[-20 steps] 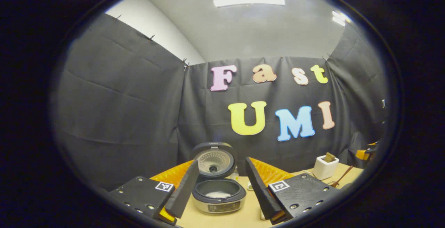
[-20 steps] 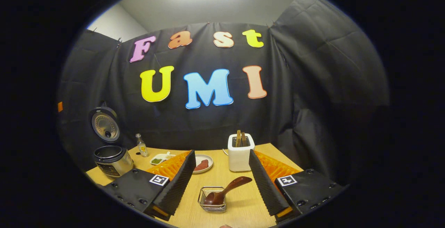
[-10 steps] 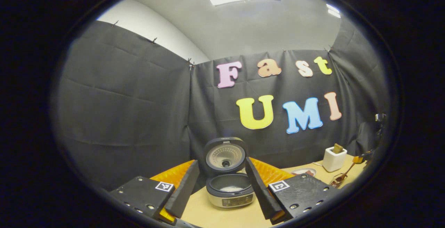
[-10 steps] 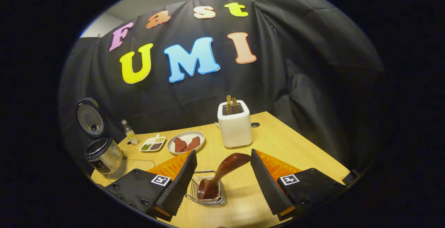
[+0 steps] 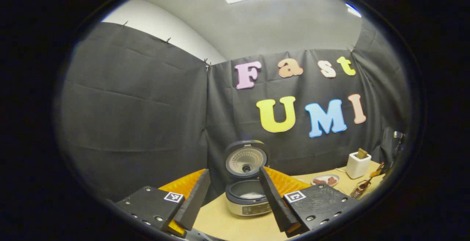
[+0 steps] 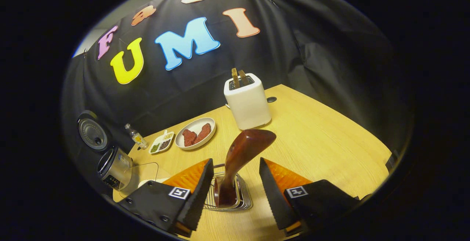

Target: Close the left gripper, press the button to open the rice cooker; take a wooden spoon from the chopstick holder with the right hand, scoop a spoonful of rice and pour it into the rice cooker, then put the wooden spoon back into the chopstick holder.

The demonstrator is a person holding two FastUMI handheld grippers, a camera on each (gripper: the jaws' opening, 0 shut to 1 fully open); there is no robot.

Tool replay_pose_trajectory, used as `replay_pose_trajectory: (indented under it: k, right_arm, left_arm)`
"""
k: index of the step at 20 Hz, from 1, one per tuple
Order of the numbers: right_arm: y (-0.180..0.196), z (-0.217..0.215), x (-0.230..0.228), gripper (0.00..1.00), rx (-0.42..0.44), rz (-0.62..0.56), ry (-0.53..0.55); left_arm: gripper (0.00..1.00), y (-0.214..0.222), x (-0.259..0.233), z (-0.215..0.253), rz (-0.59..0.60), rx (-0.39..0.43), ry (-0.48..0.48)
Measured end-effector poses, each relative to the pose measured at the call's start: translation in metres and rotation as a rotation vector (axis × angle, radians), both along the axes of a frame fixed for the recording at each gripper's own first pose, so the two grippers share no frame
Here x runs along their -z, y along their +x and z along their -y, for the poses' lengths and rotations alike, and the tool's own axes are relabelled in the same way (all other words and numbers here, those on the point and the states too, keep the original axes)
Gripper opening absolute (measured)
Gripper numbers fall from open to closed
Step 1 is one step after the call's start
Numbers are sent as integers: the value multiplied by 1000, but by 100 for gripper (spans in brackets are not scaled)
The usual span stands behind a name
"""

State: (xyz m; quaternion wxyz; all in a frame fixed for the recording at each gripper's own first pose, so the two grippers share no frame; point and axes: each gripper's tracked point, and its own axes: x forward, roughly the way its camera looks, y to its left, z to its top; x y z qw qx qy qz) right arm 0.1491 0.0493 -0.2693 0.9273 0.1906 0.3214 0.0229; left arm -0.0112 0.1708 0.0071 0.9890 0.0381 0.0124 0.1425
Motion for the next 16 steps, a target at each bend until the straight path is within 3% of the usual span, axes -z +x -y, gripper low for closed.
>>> replay_pose_trajectory:
  k: [1, 2, 3, 4, 5, 6, 7, 16]
  right_arm:
    - [-1, 0, 1, 53, 5, -7, 6]
    - [-1, -3, 1, 53, 2, -15, 29]
    - [-1, -5, 1, 34, 6, -21, 45]
    - [0, -6, 0, 35, 9, -27, 56]
    - [1, -9, 0, 23, 6, -32, 71]
    - [0, -11, -1, 22, 6, -38, 80]
    - [0, -10, -5, 11, 18, -37, 72]
    - [13, -15, -85, 11, -17, 148, -28]
  left_arm:
    - [82, 0, 0, -1, 1, -2, 0]
    - [84, 0, 0, -3, 2, -4, -2]
    - [82, -1, -1, -4, 3, -4, -5]
    - [82, -1, 0, -5, 4, -4, -7]
    - [82, -1, 0, -6, 5, -3, -8]
    - [82, 0, 0, -8, 5, -4, -8]
    - [82, 0, 1, -9, 6, -3, -11]
    - [82, 17, 12, -13, 12, 37, -56]
